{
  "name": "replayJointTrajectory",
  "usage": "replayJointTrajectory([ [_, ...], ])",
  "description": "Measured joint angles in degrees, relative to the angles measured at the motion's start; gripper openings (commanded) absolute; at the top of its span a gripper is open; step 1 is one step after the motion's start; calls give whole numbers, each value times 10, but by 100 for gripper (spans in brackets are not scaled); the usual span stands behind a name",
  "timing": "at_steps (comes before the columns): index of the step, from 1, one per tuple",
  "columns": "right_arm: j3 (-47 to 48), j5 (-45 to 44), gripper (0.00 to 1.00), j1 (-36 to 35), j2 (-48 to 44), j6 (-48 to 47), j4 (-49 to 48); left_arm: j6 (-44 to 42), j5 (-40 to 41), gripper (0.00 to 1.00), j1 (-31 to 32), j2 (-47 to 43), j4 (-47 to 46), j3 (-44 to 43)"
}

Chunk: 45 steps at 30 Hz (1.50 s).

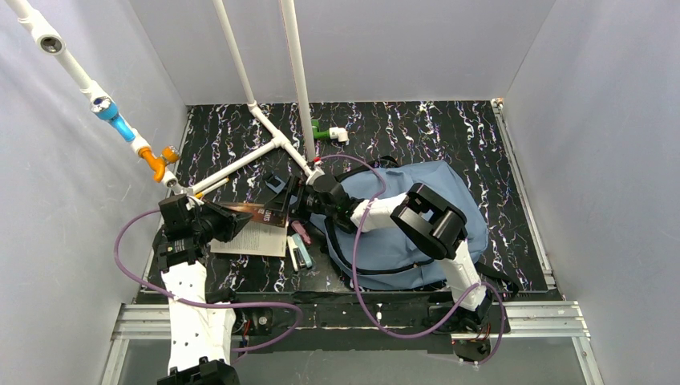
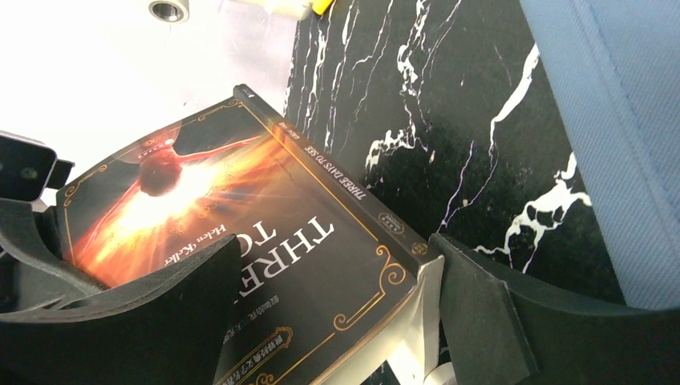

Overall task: Pack the student bag
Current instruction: Pick up the book from the center of the board.

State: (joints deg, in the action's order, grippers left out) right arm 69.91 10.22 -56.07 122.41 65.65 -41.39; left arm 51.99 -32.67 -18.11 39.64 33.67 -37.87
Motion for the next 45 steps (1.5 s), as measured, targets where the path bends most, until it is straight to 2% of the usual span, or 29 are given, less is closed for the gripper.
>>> replayJointTrajectory([
  [5, -22, 5, 81, 0, -2, 17, -22, -8, -2, 0, 1, -2, -10, 12],
  [13, -40, 4, 56, 2, -5, 20, -28, -27, 3, 0, 2, -17, -12, 57],
  [19, -51, 5, 48, 5, -5, 25, -47, -42, 12, 1, 2, -29, 2, 61],
  [21, -51, 6, 44, 6, -5, 27, -51, -45, 14, 6, 2, -30, 4, 61],
  [25, -51, 7, 30, 8, -5, 28, -54, -51, 16, 22, 2, -30, 9, 63],
  [29, -51, 12, 12, 8, -5, 26, -64, -60, 1, 55, 2, -30, 10, 68],
  [32, -51, 17, 1, 8, -5, 16, -67, -64, -20, 68, 2, -30, 11, 70],
  [45, -13, 15, 1, 13, -46, -54, 8, -113, -38, 72, 10, -79, 90, 13],
])
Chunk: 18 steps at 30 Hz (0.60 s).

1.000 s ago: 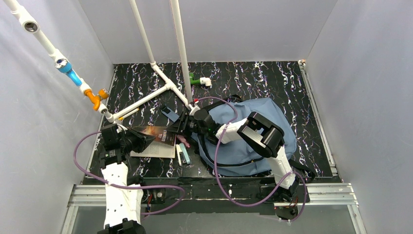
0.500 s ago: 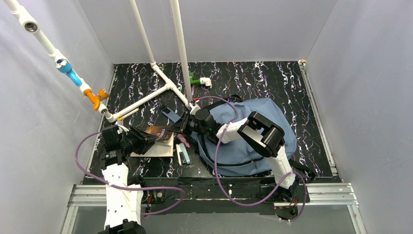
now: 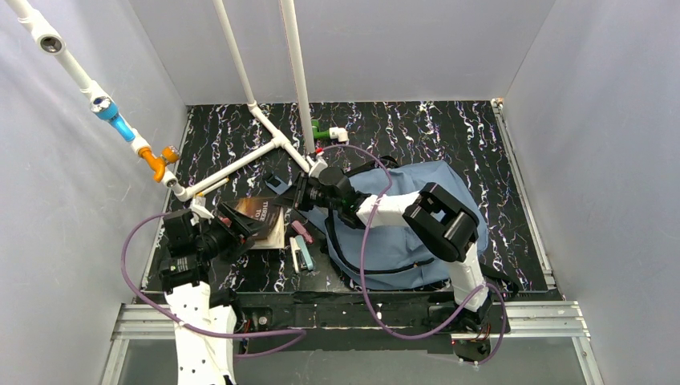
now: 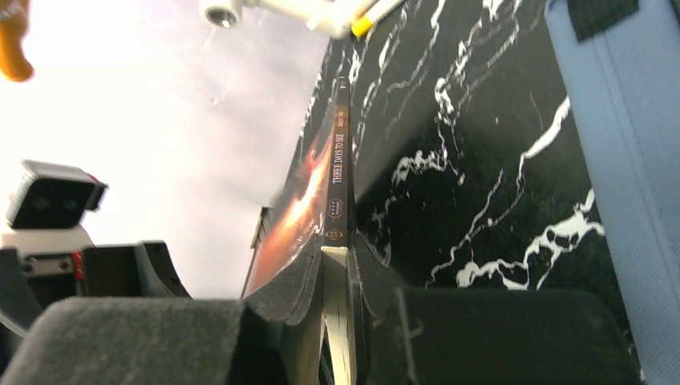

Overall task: Pack the student bag
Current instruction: Pick up the book from the center of the board.

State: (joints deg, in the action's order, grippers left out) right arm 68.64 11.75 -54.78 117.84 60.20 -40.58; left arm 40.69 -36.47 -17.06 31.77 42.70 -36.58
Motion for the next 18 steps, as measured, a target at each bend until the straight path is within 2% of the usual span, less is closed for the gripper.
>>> replayJointTrajectory([
  [5, 11, -29, 1, 11, -12, 0, 6, -10, 34, 72, 6, -24, 75, -32],
  [12, 10, -30, 1, 27, -19, 5, 17, -75, 158, 72, 30, -2, 115, -194],
  [18, -3, 26, 1, 37, -110, -3, 81, -91, 168, 72, 43, 32, 96, -189],
])
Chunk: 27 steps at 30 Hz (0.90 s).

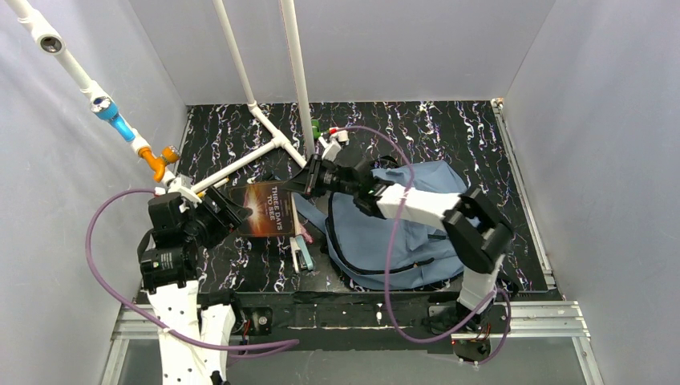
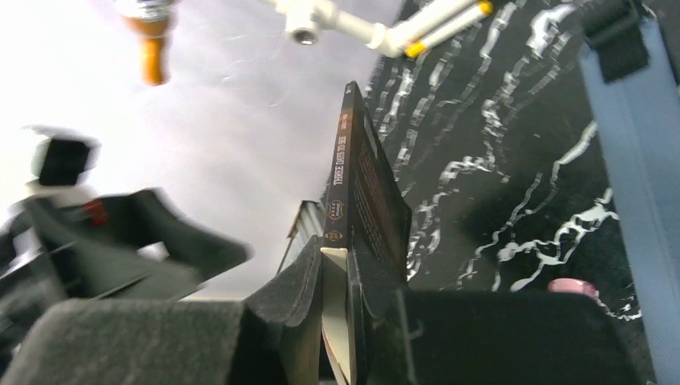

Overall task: Pack the student bag
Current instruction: Pick up the book from the center of the board.

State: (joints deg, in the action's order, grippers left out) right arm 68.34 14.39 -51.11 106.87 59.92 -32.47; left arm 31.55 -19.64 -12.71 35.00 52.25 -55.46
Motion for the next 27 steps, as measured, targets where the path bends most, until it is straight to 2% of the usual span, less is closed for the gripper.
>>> replayJointTrajectory([
  [4, 0, 62, 1, 25, -111, -33, 82, 7, -35, 72, 2, 18, -15, 18],
  [8, -21, 169, 1, 110, -206, -35, 110, 21, -97, 71, 8, 36, -57, 22],
  [11, -48, 241, 1, 199, -265, -48, 162, 48, -170, 72, 18, 55, -122, 35],
  [15, -67, 299, 1, 271, -309, -78, 243, 88, -247, 77, 41, 81, -235, 70],
  [21, -94, 364, 1, 280, -373, -59, 282, 104, -325, 80, 102, 132, -358, 93],
  [27, -108, 399, 1, 278, -411, 15, 222, 99, -382, 82, 161, 135, -462, 138],
])
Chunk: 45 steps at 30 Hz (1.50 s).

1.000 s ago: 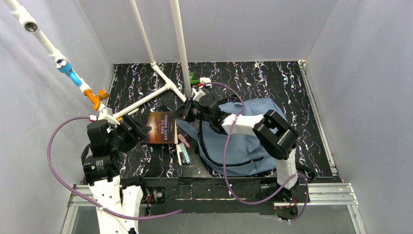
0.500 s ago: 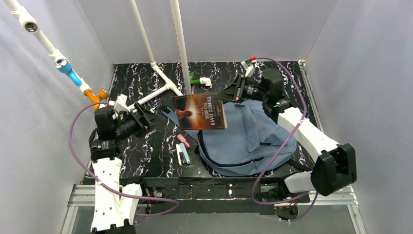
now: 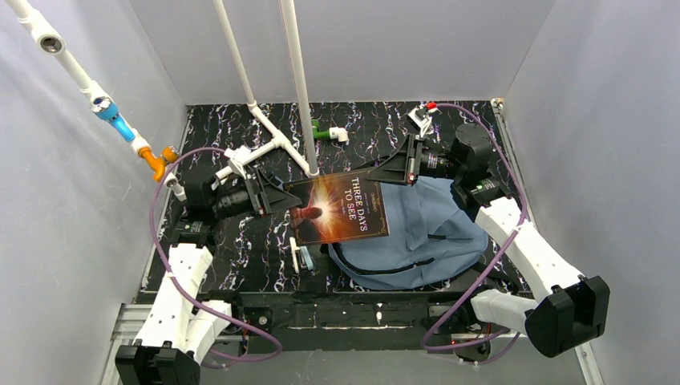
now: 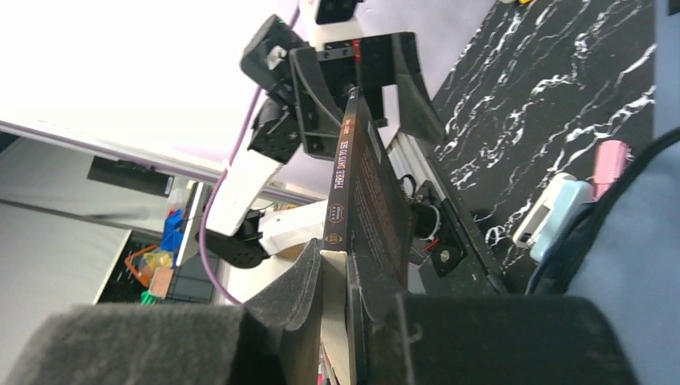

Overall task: Pack the student bag
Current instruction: Pick up the book from the center of the board.

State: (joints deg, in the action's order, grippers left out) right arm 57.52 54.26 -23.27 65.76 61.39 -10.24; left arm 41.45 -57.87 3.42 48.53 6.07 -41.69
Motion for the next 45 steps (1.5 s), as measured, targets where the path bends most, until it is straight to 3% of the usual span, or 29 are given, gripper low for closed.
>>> replayJointTrajectory([
  [6, -11, 19, 1, 0, 0, 81, -85, -5, -48, 76, 55, -2, -54, 18],
  [15, -12, 40, 1, 0, 6, 135, -162, 15, -69, 34, 99, -22, -74, 4],
  [22, -44, 40, 1, 1, 8, 148, -188, 75, -39, 13, 99, -60, -84, -16],
  [28, -56, 26, 1, 1, 12, 170, -224, 119, -23, 0, 103, -74, -87, -19],
  [29, -57, 23, 15, 1, 12, 172, -226, 127, -21, 0, 104, -74, -87, -19],
  [31, -59, 13, 58, 0, 14, 168, -224, 137, -14, 0, 106, -74, -86, -19],
  [32, -58, 5, 72, 0, 14, 154, -212, 141, -9, 0, 106, -75, -85, -19],
  [35, -29, -40, 96, 0, 15, 27, -57, 136, 28, 0, 108, -83, -42, -27],
  [40, 36, -182, 98, 3, 23, -194, 215, 80, 153, 0, 107, -92, 106, -81],
  [45, 17, -298, 98, 9, 0, -279, 337, 6, 318, 0, 107, -125, 245, -137],
])
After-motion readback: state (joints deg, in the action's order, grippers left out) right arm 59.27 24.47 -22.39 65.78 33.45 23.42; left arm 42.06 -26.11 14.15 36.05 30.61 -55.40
